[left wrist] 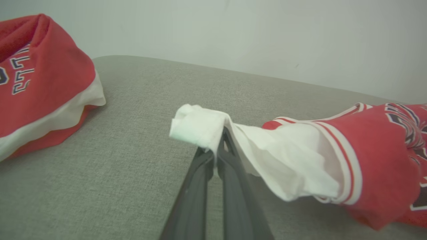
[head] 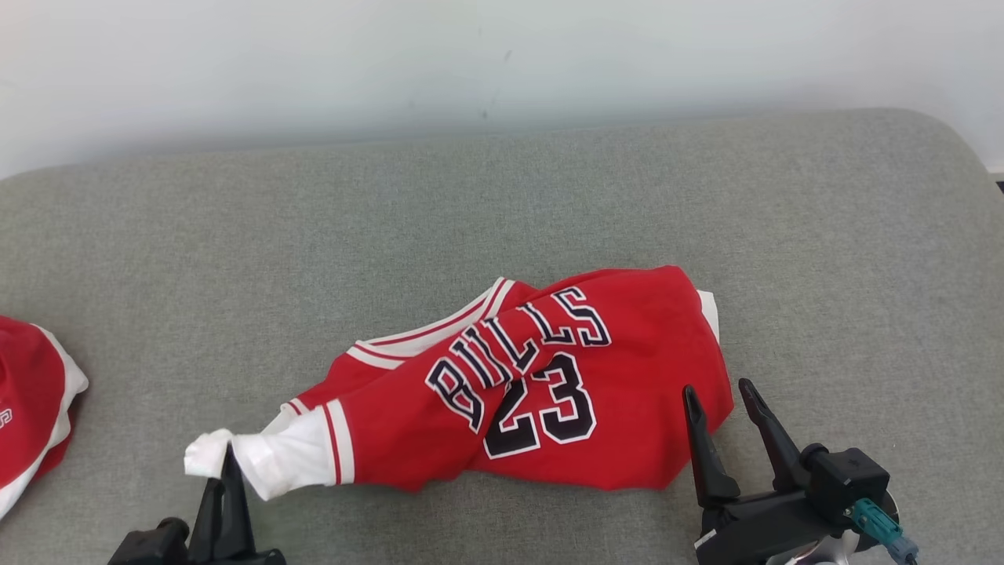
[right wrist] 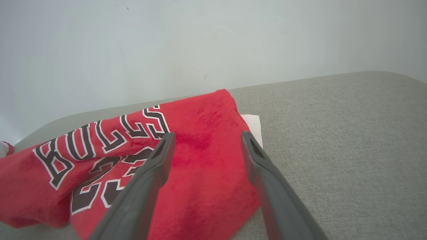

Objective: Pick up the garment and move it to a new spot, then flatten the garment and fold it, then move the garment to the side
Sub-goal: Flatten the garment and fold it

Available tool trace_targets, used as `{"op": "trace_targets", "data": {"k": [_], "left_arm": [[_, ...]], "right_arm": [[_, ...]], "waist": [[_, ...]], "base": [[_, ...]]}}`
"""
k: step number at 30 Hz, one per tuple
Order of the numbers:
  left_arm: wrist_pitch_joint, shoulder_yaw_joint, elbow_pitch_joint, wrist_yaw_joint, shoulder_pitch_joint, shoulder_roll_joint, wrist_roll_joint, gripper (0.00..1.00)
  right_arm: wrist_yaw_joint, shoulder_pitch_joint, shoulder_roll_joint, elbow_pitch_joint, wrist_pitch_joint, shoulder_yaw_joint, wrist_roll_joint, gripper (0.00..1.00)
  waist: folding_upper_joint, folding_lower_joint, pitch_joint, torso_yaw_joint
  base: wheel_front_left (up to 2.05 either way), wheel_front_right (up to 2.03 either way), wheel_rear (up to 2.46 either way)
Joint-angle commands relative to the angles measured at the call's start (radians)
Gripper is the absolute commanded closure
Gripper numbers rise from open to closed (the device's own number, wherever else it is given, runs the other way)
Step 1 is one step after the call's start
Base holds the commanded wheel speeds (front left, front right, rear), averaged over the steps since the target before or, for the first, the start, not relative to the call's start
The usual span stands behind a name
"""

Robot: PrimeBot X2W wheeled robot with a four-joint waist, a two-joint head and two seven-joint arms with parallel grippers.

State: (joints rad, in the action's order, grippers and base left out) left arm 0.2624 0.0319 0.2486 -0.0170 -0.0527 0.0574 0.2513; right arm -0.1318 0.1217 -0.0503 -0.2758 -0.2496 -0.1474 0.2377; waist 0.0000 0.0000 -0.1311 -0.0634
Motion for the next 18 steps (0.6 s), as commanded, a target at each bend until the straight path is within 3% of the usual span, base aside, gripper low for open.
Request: {"op": "trace_targets", "data": {"k": [1, 2, 9, 15, 18], "left_arm": [[0.004, 0.009, 0.008, 0.005, 0.003, 0.002, 0.006, 0.66], [0.003, 0.014, 0.023, 0.009, 0.008, 0.003, 0.007, 0.00], [-0.060, 0.013, 0.048, 0.024, 0.043, 0.023, 0.004, 0.00], [-0.102, 0.044, -0.017, 0.052, 0.065, 0.069, -0.003, 0.00], [-0.187, 0.064, -0.098, 0.075, 0.068, 0.097, 0.008, 0.00]], "right_arm": [[0.002, -0.011, 0.000, 0.000, -0.002, 0.003, 0.006, 0.00], [0.002, -0.014, 0.000, -0.001, -0.002, 0.005, 0.006, 0.00], [0.002, -0.032, 0.000, -0.006, -0.003, 0.003, 0.014, 0.00], [0.002, -0.040, 0.000, -0.007, -0.006, 0.001, 0.021, 0.00], [0.002, -0.045, 0.000, -0.008, -0.006, 0.001, 0.027, 0.00]], "waist": [[0.0000, 0.0000, 0.007, 0.001], [0.0000, 0.0000, 0.011, 0.001], [0.0000, 0.0000, 0.043, 0.003], [0.0000, 0.0000, 0.057, 0.003], [0.0000, 0.0000, 0.063, 0.000]], "base": [[0.00, 0.00, 0.00], [0.00, 0.00, 0.00], [0.00, 0.00, 0.00], [0.00, 0.00, 0.00], [0.00, 0.00, 0.00]]}}
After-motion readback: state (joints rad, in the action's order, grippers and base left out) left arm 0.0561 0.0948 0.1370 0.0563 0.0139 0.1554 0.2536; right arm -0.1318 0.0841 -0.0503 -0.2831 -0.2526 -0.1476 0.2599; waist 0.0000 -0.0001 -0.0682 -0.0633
